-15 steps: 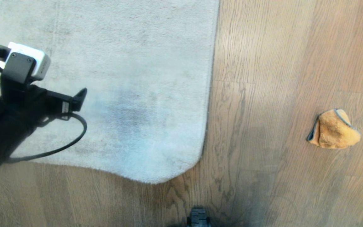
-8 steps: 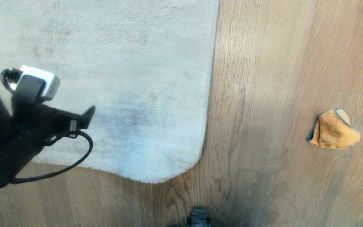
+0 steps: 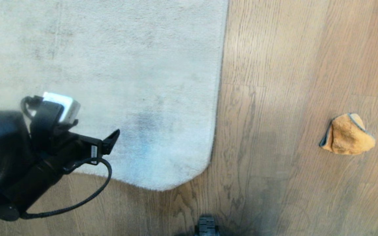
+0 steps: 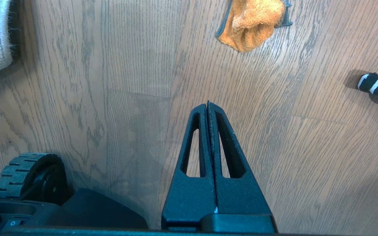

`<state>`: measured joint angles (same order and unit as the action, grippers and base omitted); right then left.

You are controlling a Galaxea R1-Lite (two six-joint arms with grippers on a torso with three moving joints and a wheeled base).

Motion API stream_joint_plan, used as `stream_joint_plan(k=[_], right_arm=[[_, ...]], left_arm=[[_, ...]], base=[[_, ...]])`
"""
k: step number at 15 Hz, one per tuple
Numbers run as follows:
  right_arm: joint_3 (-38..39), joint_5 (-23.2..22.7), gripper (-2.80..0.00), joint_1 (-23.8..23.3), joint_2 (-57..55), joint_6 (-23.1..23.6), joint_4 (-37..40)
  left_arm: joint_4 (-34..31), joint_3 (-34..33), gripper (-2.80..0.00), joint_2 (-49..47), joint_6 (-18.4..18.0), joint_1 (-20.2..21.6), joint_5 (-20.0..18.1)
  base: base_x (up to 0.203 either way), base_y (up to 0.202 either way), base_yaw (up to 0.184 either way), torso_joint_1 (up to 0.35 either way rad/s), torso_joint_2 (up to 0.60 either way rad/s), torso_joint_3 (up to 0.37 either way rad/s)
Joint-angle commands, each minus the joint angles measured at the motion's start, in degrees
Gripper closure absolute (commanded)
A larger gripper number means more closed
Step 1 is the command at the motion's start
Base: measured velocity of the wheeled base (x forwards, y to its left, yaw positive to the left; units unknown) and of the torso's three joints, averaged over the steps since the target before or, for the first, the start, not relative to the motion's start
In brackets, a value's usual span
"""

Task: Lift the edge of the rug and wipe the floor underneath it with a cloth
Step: Lay down the carpet

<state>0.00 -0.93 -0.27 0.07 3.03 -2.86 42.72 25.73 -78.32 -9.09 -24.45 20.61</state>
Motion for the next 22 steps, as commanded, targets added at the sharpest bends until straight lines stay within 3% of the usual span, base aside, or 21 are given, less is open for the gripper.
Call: stream_joint_plan(k=[1,4,6,7,12,16,18,22], right_arm=[[0.0,0.0,0.0,0.0,-0.1,0.0,0.0],[0.0,0.0,0.0,0.0,-0.1,0.0,0.0],[0.0,0.0,0.0,0.0,-0.1,0.0,0.0],[0.0,0.0,0.0,0.0,-0.1,0.0,0.0],[0.0,0.0,0.0,0.0,-0.1,0.0,0.0],[0.0,0.0,0.0,0.0,-0.1,0.0,0.0],[0.0,0.0,0.0,0.0,-0.1,0.0,0.0],[0.0,0.0,0.0,0.0,-0.1,0.0,0.0]], left_arm=[[0.7,-0.7,-2.8,-3.8,3.4,-3.8,0.4],[4.1,-3.9,-2.8,-2.4,9.1,-5.3,2.5],[6.2,-4.6,-2.8,-2.3,10.2,-5.2,2.9],[6.5,-5.2,0.0,-2.2,10.7,-5.2,3.1],[6.7,-6.5,0.0,-4.4,12.3,-11.9,3.0],[7.3,-6.4,0.0,-13.8,16.5,-19.0,2.9],[11.5,-5.1,0.0,-21.2,17.4,-21.1,2.9],[26.9,0.4,0.0,-34.5,19.1,-24.9,2.9]], base=[[0.0,0.0,0.0,0.0,0.0,0.0],[0.0,0.0,0.0,0.0,0.0,0.0],[0.0,0.0,0.0,0.0,0.0,0.0],[0.0,0.0,0.0,0.0,0.0,0.0],[0.0,0.0,0.0,0.0,0.0,0.0],[0.0,0.0,0.0,0.0,0.0,0.0],[0.0,0.0,0.0,0.0,0.0,0.0],[0.0,0.0,0.0,0.0,0.0,0.0]])
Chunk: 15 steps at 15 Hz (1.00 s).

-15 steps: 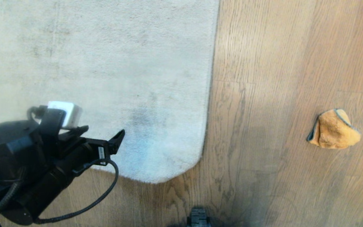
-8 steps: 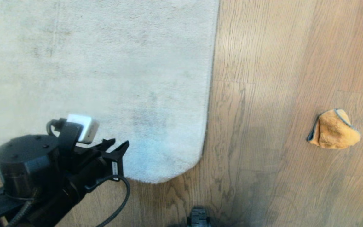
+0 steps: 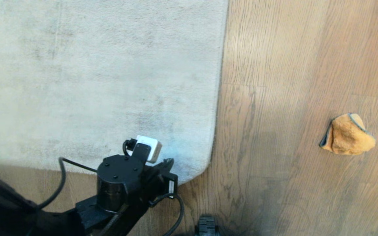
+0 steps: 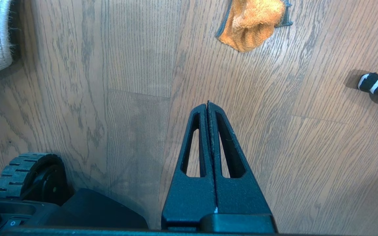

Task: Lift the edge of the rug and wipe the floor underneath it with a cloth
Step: Lay down the carpet

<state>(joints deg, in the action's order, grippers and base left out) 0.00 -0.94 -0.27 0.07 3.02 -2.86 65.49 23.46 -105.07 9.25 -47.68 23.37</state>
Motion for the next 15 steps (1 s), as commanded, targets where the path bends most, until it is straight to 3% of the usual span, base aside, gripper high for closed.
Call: stream_joint_plan(k=[1,8,15], right_arm=[[0.0,0.0,0.0,0.0,-0.1,0.1,0.0],[0.0,0.0,0.0,0.0,-0.1,0.1,0.0],[0.0,0.0,0.0,0.0,-0.1,0.1,0.0]], left_arm=[[4.9,4.6,0.0,-9.1,2.9,-3.2,0.1],[4.0,8.5,0.0,-13.7,6.8,-5.2,0.0],[3.3,8.0,0.0,-19.7,6.2,-4.0,-0.1]], base=[[0.0,0.0,0.0,0.0,0.0,0.0],[0.0,0.0,0.0,0.0,0.0,0.0],[0.0,0.0,0.0,0.0,0.0,0.0]])
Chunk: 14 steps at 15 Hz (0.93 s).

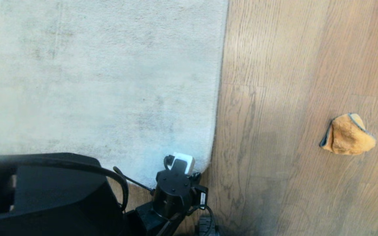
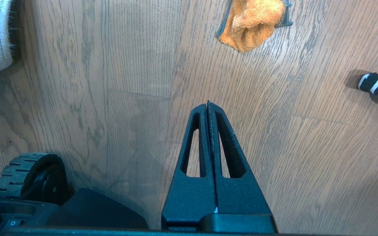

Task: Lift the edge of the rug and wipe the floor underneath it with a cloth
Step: Lay down the carpet

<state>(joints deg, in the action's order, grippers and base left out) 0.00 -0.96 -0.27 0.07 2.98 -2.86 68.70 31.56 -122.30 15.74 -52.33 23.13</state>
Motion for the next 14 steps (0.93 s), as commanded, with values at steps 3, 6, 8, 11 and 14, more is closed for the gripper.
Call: stream_joint_plan(k=[3,6,8,11,14], right_arm=[[0.0,0.0,0.0,0.0,-0.1,0.1,0.0],[0.0,0.0,0.0,0.0,-0.1,0.1,0.0],[0.0,0.0,0.0,0.0,-0.1,0.0,0.0],[0.0,0.0,0.0,0.0,-0.1,0.1,0.0],[0.0,0.0,0.0,0.0,-0.1,0.1,0.0]], left_arm=[[0.2,-0.4,0.0,-4.6,-3.6,2.9,-0.1],[0.4,-0.3,0.0,-5.6,-7.2,5.9,-4.1],[0.4,0.0,0.0,-5.6,-10.4,8.4,-6.3],[0.8,0.0,0.0,-5.0,-14.0,11.6,-7.0],[1.5,-0.4,0.0,-3.7,-17.1,15.1,-7.1]], base=[[0.0,0.0,0.0,0.0,0.0,0.0],[0.0,0.0,0.0,0.0,0.0,0.0],[0.0,0.0,0.0,0.0,0.0,0.0],[0.0,0.0,0.0,0.0,0.0,0.0],[0.0,0.0,0.0,0.0,0.0,0.0]])
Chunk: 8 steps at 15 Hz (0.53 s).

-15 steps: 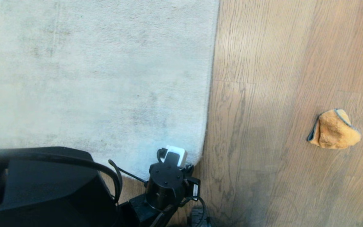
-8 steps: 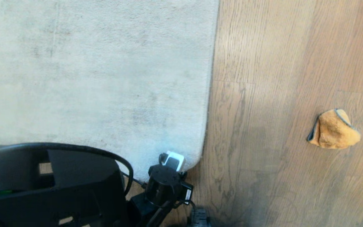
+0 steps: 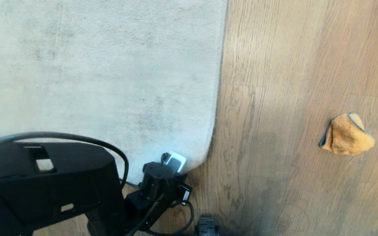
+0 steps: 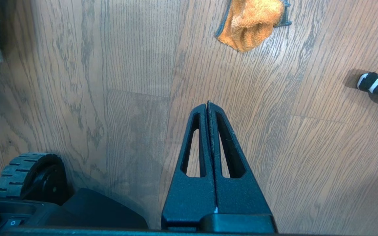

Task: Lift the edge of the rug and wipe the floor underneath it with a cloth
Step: Lay down the carpet

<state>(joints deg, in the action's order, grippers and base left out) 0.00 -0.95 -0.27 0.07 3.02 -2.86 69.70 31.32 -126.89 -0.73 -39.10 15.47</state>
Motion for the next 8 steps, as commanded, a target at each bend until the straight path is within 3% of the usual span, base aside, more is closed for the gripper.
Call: stream_joint_plan(k=[1,3,8], right_arm=[[0.0,0.0,0.0,0.0,-0.1,0.1,0.0],[0.0,0.0,0.0,0.0,-0.1,0.0,0.0],[0.0,0.0,0.0,0.0,-0.1,0.1,0.0]], left_arm=[[0.5,-0.1,0.0,1.3,-1.0,2.7,0.1],[0.6,-0.1,0.0,2.2,-1.2,4.1,-1.7],[0.9,-0.6,0.0,3.9,-1.1,5.7,-1.8]], base=[[0.0,0.0,0.0,0.0,0.0,0.0],[0.0,0.0,0.0,0.0,0.0,0.0],[0.0,0.0,0.0,0.0,0.0,0.0]])
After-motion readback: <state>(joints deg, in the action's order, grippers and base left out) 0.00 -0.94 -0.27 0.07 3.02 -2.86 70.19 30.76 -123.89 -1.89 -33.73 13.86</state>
